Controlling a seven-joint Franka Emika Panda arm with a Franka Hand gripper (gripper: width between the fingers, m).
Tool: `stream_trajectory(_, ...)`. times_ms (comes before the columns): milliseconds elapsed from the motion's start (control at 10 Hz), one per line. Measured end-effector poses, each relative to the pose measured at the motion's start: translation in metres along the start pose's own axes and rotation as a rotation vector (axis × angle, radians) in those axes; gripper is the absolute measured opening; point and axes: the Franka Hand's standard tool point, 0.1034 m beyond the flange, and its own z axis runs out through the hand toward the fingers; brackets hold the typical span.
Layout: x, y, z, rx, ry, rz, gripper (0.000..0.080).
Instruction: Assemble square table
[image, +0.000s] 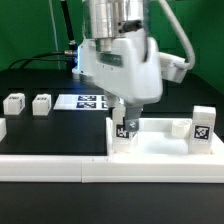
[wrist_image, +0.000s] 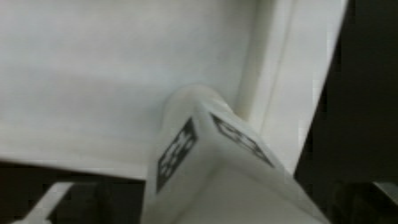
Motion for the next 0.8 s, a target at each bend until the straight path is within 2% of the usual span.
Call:
stream_trajectory(100, 0.0, 0.0, 0.0, 0.0, 0.002, -0.069, 0.0645)
stream_trajectory(400, -0.001, 0.0, 0.003, -0.004, 0.002, -0.376, 0.0649)
stream_trajectory(600, -0.006, -0.011, 0.002, -0.006, 0.014, -0.647, 0.0649)
stream_trajectory(700, -0.005, -0.009, 0.002, -0.007, 0.013, -0.644, 0.0649)
stream_trajectory(800, -0.005, -0.009, 0.003, -0.007, 0.013, -0.615, 0.0557)
